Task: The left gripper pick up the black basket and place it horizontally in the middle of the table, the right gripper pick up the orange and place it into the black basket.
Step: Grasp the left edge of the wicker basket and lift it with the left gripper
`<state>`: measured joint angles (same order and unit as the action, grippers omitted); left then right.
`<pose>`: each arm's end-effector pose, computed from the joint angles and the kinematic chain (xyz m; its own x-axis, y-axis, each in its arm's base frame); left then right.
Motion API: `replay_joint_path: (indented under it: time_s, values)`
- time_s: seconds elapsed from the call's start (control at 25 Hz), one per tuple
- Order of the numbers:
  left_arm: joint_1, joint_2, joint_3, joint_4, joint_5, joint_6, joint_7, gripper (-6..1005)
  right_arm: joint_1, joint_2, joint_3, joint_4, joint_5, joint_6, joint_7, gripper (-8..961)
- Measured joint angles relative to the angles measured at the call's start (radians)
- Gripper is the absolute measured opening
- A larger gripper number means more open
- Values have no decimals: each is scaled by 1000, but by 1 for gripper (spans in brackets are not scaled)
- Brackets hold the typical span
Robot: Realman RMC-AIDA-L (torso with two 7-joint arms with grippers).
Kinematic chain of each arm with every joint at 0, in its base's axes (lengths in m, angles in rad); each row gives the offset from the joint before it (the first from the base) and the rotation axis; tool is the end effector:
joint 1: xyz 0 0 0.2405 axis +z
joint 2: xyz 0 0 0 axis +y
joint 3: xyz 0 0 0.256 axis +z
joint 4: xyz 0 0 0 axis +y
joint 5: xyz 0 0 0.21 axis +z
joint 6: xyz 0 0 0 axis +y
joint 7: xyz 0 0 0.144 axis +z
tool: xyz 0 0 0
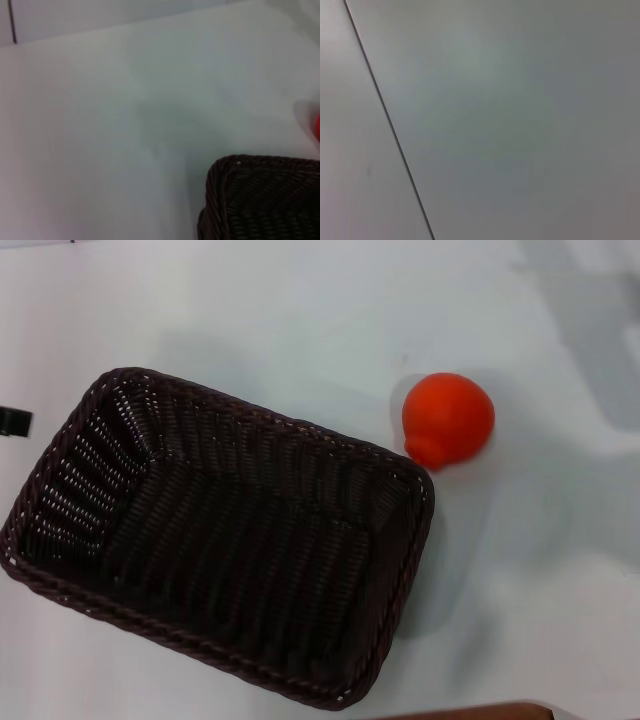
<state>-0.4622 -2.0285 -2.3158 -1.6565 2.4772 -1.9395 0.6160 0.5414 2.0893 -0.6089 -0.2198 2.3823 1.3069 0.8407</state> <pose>-0.2202 0.3093 0.1335 0.5740 0.8102 0.1190 0.7662 -0.4801 -0.4270 0.2985 0.3728 0.0658 -0.2655 -0.2397 0.9338 0.9070 0.2662 0.3262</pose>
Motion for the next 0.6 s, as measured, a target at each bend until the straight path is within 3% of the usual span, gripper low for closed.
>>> replay_joint_path:
  time_s: [0.4,0.6]
  values:
    - [-6,-66,99,37,109,59,9,798,0,0,0,1,0,5,0,887]
    - [-4,-78,115,73,118,92,20,799,0,0,0,1,0,6,0,883]
